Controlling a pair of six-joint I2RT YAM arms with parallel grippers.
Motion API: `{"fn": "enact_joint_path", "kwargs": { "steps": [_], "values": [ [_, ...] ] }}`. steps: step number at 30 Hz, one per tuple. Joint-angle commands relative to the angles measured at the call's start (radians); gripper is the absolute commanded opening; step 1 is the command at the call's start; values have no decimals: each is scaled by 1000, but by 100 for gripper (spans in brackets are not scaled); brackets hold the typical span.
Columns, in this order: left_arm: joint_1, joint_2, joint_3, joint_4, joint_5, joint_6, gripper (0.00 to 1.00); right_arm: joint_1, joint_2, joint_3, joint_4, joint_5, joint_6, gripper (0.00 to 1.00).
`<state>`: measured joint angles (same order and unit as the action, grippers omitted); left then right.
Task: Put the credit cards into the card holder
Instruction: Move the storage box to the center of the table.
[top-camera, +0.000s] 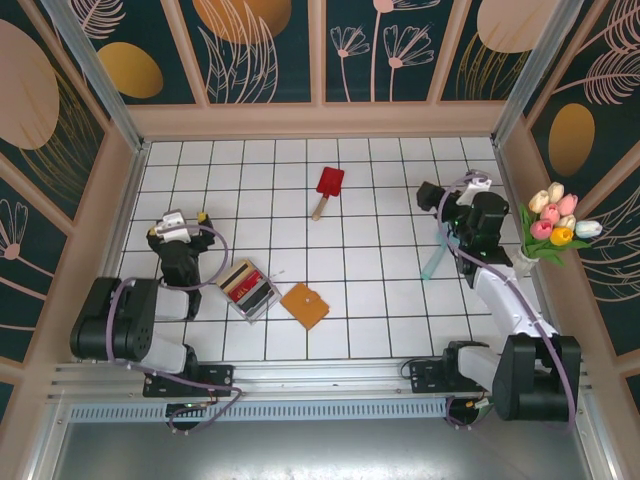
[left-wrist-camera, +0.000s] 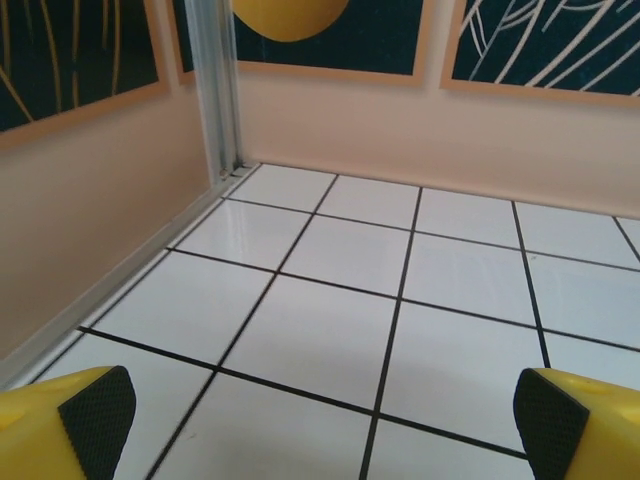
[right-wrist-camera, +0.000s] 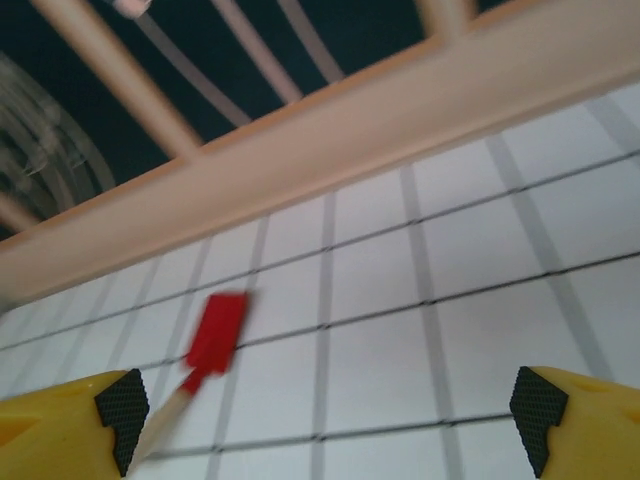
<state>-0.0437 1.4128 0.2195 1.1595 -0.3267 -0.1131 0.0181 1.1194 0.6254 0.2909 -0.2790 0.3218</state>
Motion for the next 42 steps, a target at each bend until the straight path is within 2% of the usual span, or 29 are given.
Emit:
{"fn": "enact_joint_path", "kwargs": {
  "steps": [1, 4, 6, 8, 11, 15, 20, 24, 26, 29, 32, 34, 42],
  "values": [
    [7, -208, 58, -277, -110, -123, 99, 116, 41, 77, -199, -207, 45, 95],
    [7, -403, 52, -430, -82, -213, 99, 269, 80, 144, -279, -108, -13, 95],
    [7, -522, 69, -578, -32, -393, 99, 335, 109, 164, -280, -126, -13, 93],
    [6, -626, 102, -739, 81, -515, 99, 403, 138, 178, -277, -136, 0, 90],
    [7, -737, 145, -924, 270, -565, 99, 513, 175, 172, -232, -157, 9, 85],
    [8, -805, 164, -1083, 539, -733, 99, 627, 266, 194, -206, -183, 7, 79],
    [7, -839, 121, -1286, 698, -883, 98, 726, 449, 302, -192, -278, 2, 64],
    [7, -933, 134, -1451, 617, -858, 99, 805, 589, 447, -288, -196, -68, 58],
    [7, -954, 126, -1461, 608, -855, 99, 830, 655, 515, -326, -180, -89, 50],
    [7, -948, 117, -1465, 594, -852, 99, 881, 737, 606, -377, -149, -128, 44],
    [7, -948, 116, -1460, 572, -843, 99, 921, 802, 680, -424, -123, -160, 44],
    [7, -949, 116, -1455, 564, -837, 99, 937, 840, 712, -448, -104, -170, 40],
    [7, -949, 119, -1465, 545, -804, 99, 959, 903, 776, -499, -98, -198, 36]
  ]
}}
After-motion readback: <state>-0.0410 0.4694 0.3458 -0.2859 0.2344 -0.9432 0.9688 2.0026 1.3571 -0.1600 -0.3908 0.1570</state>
